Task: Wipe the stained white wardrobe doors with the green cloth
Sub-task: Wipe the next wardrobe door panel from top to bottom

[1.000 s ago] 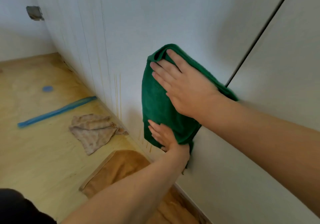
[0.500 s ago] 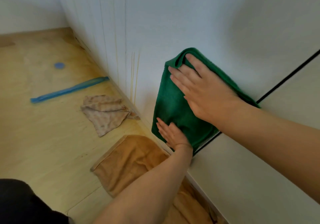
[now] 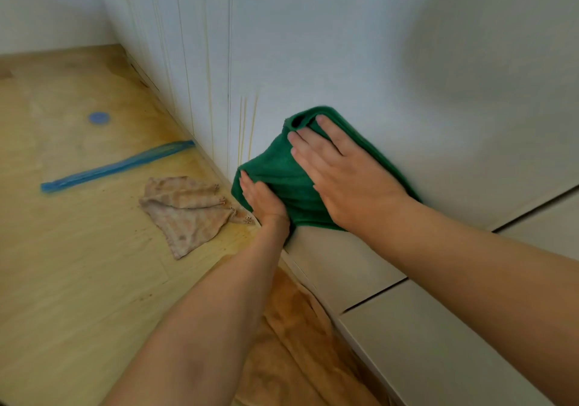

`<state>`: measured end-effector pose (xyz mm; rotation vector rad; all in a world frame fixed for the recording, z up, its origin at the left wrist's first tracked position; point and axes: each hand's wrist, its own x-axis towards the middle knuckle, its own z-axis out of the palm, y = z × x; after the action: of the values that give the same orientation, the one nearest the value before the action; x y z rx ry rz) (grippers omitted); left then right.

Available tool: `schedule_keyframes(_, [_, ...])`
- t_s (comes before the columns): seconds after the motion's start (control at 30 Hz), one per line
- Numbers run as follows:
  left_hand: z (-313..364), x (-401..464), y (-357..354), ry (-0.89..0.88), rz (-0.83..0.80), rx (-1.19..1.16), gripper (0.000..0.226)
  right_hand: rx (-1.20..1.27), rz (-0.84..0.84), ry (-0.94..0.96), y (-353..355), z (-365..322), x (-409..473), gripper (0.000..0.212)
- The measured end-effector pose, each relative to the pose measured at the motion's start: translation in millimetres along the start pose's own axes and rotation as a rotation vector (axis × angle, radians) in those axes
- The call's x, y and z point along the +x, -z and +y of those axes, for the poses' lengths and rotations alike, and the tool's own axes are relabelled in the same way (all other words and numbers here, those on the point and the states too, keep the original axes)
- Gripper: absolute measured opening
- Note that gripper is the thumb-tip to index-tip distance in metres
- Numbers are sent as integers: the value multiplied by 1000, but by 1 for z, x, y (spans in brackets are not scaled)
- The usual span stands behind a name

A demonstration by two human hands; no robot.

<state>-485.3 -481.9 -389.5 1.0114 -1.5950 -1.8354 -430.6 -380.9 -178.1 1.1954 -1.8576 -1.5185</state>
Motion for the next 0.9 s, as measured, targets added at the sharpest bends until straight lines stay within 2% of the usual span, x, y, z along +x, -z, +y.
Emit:
schedule_keyframes(0.1, [-3, 23, 1, 54, 22, -68, 107, -4, 8, -28, 1, 1, 3, 69])
schedule_keyframes(0.17, [-19, -9, -1, 156, 21, -182, 87, 3, 1, -30, 1, 1, 3, 69])
schedule_keyframes(0.3, [-36, -120, -5, 333, -79, -83, 57, 37, -10, 35, 0, -1, 1, 68])
schedule_keyframes(0.37, [-44, -153, -17, 487, -101, -170, 60, 40, -21, 85, -1, -4, 0, 67])
schedule_keyframes(0.4, [-39, -152, -21, 547, -49, -231, 61, 38, -24, 99, -2, -4, 0, 67])
schedule_keyframes(0.5, [-44, -104, -7, 495, -29, -241, 54, 17, -17, 103, -3, -3, 2, 67])
schedule_keyframes(0.57, [-27, -36, -4, 441, 26, -254, 56, -7, -23, 93, -2, -3, 6, 68])
schedule_keyframes(0.67, [-18, 57, -10, 331, -23, -233, 88, 43, -23, 17, 4, -1, 24, 69])
schedule_keyframes(0.73, [-52, 82, -23, 358, -26, -215, 94, 57, -1, -14, 7, 5, 33, 70])
schedule_keyframes(0.83, [-83, 34, -15, 500, -28, -307, 87, 53, 11, -4, 8, 8, 44, 70])
schedule_keyframes(0.9, [-51, -32, 0, 512, -68, -282, 67, 68, -12, 22, 8, 9, 49, 71])
